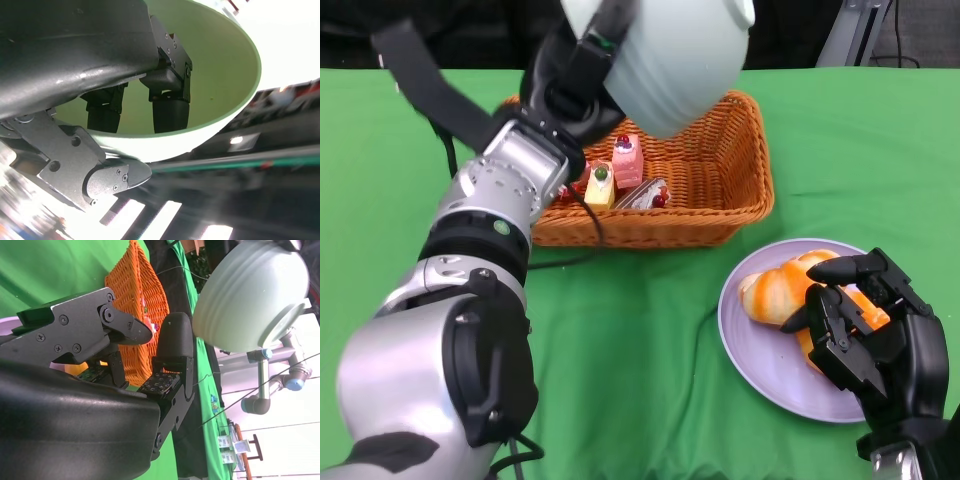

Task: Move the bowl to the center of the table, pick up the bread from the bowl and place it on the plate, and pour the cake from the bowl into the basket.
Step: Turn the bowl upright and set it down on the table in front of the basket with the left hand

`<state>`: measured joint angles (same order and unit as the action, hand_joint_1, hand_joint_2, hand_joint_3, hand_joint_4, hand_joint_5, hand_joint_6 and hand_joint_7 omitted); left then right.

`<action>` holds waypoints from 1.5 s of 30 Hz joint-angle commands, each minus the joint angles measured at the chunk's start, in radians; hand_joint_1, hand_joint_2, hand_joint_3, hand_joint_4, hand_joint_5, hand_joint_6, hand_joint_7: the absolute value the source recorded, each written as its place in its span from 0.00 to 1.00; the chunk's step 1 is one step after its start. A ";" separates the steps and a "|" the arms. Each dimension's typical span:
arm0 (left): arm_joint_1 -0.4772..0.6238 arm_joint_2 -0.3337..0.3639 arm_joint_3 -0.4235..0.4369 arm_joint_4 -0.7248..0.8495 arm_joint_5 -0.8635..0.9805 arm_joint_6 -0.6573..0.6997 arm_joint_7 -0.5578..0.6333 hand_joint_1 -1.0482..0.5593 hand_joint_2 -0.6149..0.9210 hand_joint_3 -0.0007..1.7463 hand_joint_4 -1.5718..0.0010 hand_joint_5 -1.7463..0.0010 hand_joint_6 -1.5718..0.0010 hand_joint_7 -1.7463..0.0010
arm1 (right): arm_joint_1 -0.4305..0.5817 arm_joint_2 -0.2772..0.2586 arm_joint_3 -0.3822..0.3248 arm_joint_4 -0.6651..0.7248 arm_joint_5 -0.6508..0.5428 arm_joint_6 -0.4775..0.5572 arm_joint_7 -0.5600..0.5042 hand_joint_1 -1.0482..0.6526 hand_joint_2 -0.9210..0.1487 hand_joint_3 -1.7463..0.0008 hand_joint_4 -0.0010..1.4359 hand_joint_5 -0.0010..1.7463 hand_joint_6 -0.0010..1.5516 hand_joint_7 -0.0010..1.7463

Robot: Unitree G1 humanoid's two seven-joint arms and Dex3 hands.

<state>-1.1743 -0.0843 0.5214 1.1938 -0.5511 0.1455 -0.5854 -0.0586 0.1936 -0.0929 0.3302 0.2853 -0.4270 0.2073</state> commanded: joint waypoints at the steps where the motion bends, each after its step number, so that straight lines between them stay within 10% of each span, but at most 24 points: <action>1: 0.005 0.037 -0.063 -0.047 0.059 -0.096 -0.084 0.55 0.86 0.59 0.56 0.00 0.54 0.12 | 0.012 -0.002 -0.002 -0.030 0.009 0.022 -0.006 0.57 0.19 0.54 0.49 0.91 0.43 0.69; 14: 0.168 0.194 -0.307 -0.218 0.330 -0.639 -0.192 0.61 0.85 0.56 0.48 0.05 0.46 0.25 | 0.019 0.000 -0.003 -0.055 -0.008 0.034 -0.030 0.56 0.21 0.53 0.51 0.93 0.44 0.70; 25: 0.311 0.314 -0.453 -0.220 0.611 -1.100 0.015 0.62 0.90 0.47 0.56 0.04 0.58 0.16 | 0.027 -0.010 -0.002 -0.075 0.001 0.055 -0.017 0.57 0.21 0.51 0.51 0.92 0.44 0.70; 35: 0.427 0.440 -0.525 -0.246 1.053 -1.354 0.526 0.62 0.72 0.70 0.56 0.02 0.51 0.19 | 0.029 -0.007 -0.001 -0.088 -0.005 0.064 -0.025 0.56 0.24 0.51 0.54 0.89 0.47 0.67; 45: 0.534 0.582 -0.670 -0.361 1.569 -1.342 1.240 0.61 0.72 0.66 0.57 0.00 0.54 0.18 | 0.032 -0.011 0.001 -0.097 -0.003 0.067 -0.021 0.56 0.25 0.49 0.52 0.91 0.45 0.68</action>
<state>-0.6606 0.4464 -0.1134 0.8637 0.9513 -1.2041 0.5157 -0.0369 0.1906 -0.0888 0.2533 0.2843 -0.3558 0.1901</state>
